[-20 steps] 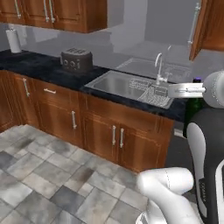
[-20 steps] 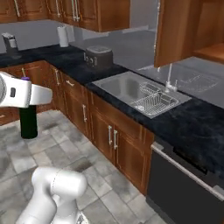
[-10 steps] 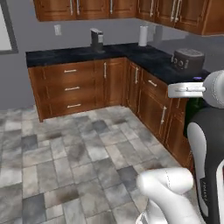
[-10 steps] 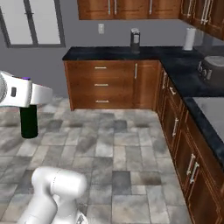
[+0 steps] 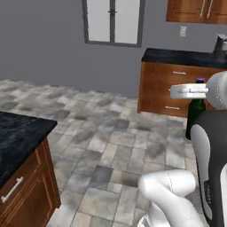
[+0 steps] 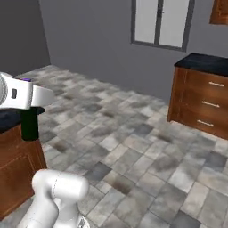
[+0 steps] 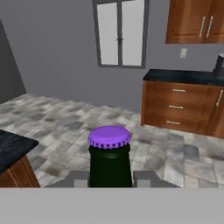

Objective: Get the candle and the beer from the cabinet and move them to the dining counter.

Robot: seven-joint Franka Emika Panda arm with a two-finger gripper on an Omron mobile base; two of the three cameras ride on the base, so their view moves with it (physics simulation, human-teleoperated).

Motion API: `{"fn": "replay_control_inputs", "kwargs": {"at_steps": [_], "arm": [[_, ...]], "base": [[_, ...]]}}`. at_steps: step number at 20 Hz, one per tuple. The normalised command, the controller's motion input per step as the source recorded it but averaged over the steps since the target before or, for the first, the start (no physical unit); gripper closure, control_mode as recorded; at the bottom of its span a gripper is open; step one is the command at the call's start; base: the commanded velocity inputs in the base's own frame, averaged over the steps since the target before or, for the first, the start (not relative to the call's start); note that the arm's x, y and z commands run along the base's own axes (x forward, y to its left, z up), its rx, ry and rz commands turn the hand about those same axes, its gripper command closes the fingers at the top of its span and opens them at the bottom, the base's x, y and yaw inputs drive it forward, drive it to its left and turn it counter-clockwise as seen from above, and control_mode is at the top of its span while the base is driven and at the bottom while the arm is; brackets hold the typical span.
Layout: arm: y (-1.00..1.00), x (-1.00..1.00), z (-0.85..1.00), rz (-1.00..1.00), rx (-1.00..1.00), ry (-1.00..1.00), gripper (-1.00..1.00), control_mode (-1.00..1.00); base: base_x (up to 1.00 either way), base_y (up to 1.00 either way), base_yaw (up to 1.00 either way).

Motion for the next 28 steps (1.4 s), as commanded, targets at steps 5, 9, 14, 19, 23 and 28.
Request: {"fn": "replay_control_inputs", "kwargs": {"at_steps": [5,9,14,19,23,28], "arm": [[0.0,0.0,0.0,0.0,0.0,0.0,1.0,1.0],[0.0,0.0,0.0,0.0,0.0,0.0,1.0,1.0],[0.0,0.0,0.0,0.0,0.0,0.0,1.0,1.0],[0.0,0.0,0.0,0.0,0.0,0.0,1.0,1.0],[0.0,0.0,0.0,0.0,0.0,0.0,1.0,1.0],[0.0,0.0,0.0,0.0,0.0,0.0,1.0,1.0]], "base": [[0.38,0.0,0.97],[0.39,0.0,0.96],[0.46,0.0,0.94],[0.6,-0.32,0.78],[0.88,-1.0,0.37],[1.0,-1.0,0.17]]}}
